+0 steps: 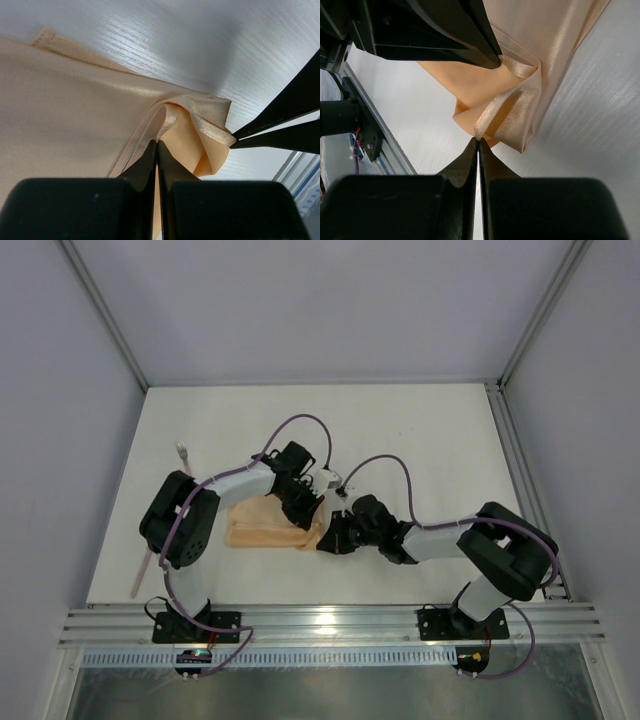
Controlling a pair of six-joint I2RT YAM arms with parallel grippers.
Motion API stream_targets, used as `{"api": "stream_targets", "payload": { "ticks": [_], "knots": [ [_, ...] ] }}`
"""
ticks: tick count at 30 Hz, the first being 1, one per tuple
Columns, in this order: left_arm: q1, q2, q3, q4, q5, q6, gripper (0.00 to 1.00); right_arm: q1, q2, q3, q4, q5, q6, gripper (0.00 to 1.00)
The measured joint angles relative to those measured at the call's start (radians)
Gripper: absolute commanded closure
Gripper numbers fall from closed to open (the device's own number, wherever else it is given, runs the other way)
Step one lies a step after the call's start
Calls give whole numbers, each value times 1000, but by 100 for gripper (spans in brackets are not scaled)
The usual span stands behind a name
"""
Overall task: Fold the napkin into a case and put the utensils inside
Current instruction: Fold the lower triangle-folded napkin at the center of the board.
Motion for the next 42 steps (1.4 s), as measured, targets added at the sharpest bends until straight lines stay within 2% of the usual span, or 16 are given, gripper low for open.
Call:
{"api": "stream_targets", "payload": {
  "ticks": [9,18,24,33,35,38,42],
  "knots": [
    [22,-1,-5,-2,-52,74,100,-3,-6,115,-204,40,-12,97],
    [35,-6,-16,-3,-45,99,100,-24,-14,156,-314,45,-33,97],
    [17,-13,-27,-17,-3,155,100,-55,-2,175,-337,45,-32,96],
    [24,-13,-28,-24,8,147,100,-57,61,242,-328,28,-39,95],
    [24,-13,-28,-24,7,146,100,-57,61,241,-327,27,-40,90],
    [24,-13,-29,-29,7,148,100,-57,59,225,-313,29,-37,74],
    [23,-13,-29,-34,7,149,100,-58,58,219,-309,31,-37,64]
  ]
}}
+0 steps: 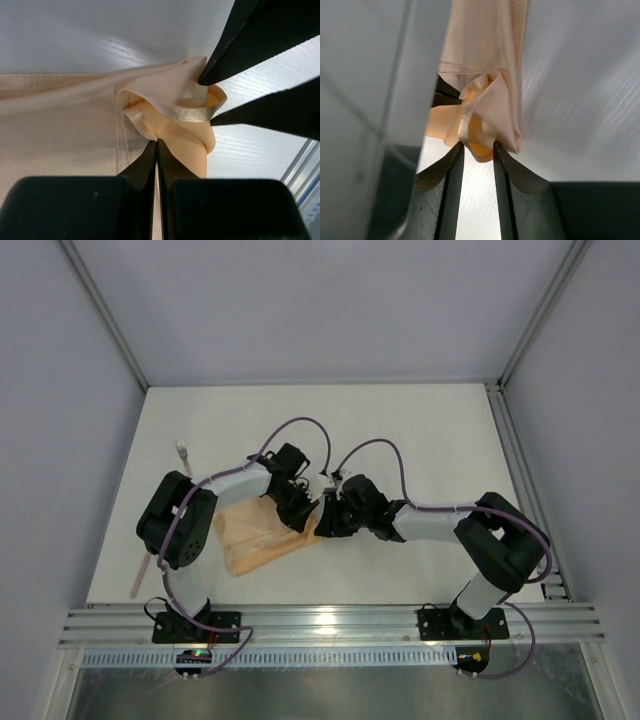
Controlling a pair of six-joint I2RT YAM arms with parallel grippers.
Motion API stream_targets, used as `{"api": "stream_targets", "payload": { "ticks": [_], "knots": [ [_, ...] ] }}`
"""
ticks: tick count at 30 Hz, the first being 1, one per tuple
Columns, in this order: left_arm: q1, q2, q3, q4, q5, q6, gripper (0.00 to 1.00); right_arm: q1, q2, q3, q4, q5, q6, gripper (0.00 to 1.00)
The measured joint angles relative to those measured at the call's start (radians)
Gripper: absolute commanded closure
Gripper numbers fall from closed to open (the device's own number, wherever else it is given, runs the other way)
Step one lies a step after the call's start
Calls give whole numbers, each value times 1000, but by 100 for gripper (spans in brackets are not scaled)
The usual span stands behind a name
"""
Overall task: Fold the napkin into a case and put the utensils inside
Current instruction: Fold the lower triangle-folded napkin at the center of the board.
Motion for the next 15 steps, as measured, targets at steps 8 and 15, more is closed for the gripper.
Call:
{"api": "stream_targets", "payload": {
  "ticks": [8,15],
  "knots": [
    [0,0,0,8,6,3,100,-1,-126,1,-99,0,-49,50],
    [0,0,0,7,6,4,100,-74,-193,-64,-19,-58,-56,74]
  ]
}}
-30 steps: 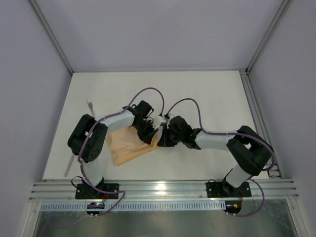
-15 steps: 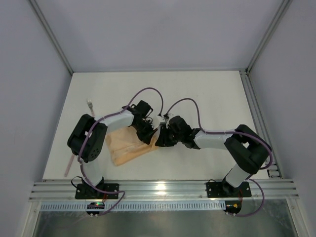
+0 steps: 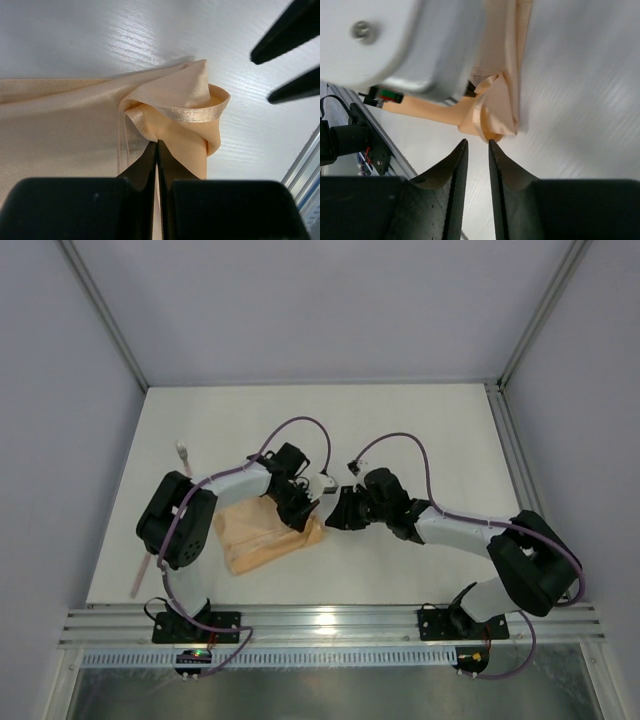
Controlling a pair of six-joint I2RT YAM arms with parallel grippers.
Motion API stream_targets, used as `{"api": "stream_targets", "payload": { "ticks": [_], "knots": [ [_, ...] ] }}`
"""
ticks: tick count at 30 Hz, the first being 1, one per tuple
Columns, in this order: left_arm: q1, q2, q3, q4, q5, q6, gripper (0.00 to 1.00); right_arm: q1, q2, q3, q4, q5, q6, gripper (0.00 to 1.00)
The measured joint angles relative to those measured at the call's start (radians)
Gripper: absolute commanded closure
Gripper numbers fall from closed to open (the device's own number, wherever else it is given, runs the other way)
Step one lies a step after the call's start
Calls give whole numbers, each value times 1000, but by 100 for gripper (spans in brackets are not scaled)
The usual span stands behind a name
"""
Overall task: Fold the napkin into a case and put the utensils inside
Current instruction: Fold the lower triangle-folded napkin at the center of the board.
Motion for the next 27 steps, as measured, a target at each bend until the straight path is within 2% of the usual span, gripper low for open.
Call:
{"api": "stream_targets", "payload": {
  "ticks": [7,14,22,27],
  "knots": [
    [0,0,10,-1,-1,0,100,-35,134,-10,149,-111,43,56],
    [8,0,13,-2,-24,-6,100,-34,208,-5,220,-141,48,56],
    [2,0,15,-2,-27,0,100,-33,280,14,241,-137,52,85],
    [2,0,15,0,-29,-2,100,-34,294,35,243,-142,53,89]
  ]
}}
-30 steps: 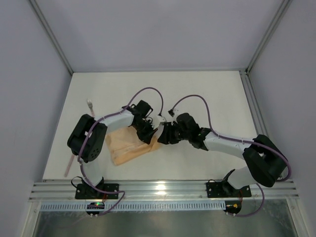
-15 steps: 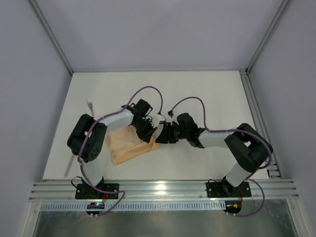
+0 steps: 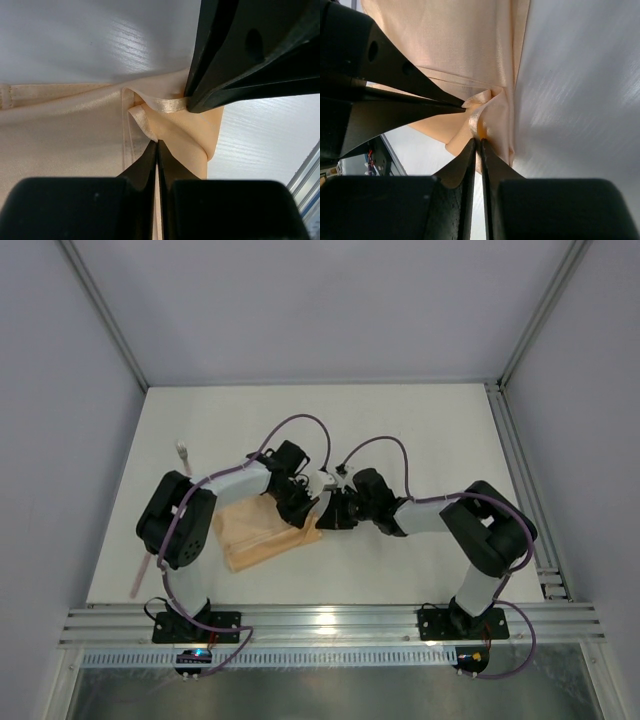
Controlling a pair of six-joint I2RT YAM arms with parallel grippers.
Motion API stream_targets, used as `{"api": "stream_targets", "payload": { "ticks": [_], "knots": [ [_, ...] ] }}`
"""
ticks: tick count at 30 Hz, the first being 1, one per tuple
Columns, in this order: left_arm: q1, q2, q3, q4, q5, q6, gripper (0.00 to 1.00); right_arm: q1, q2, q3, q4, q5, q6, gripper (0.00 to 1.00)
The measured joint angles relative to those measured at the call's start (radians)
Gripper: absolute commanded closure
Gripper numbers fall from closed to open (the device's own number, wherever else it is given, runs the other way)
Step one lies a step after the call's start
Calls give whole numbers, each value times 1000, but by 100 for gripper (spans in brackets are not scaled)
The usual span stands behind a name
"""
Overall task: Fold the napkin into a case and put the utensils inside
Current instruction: Fold the lower triangle-folded napkin at the center of the board.
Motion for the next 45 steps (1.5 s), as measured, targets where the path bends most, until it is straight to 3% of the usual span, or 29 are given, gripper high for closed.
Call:
{"api": "stream_targets", "payload": {
  "ticks": [4,8,19,31,36,39,40,45],
  "knots": [
    [2,0,2,2,-6,-1,97,0,3,5,3,-2,4,93],
    [7,0,3,3,-25,-6,82,0,24,21,1,-2,13,97],
    [29,-21,35,0,13,-27,59,0,88,53,-3,1,80,97],
    [35,-19,71,32,36,-78,52,0,89,54,10,-3,122,97],
    [29,26,74,50,35,-77,53,0,89,54,16,-3,136,97],
    [24,48,79,51,26,-80,72,0,89,54,18,-4,140,97],
    [24,55,80,52,21,-84,83,0,89,54,18,-4,140,97],
    [23,69,80,61,4,-88,97,0,89,54,19,-5,142,84]
  ]
}}
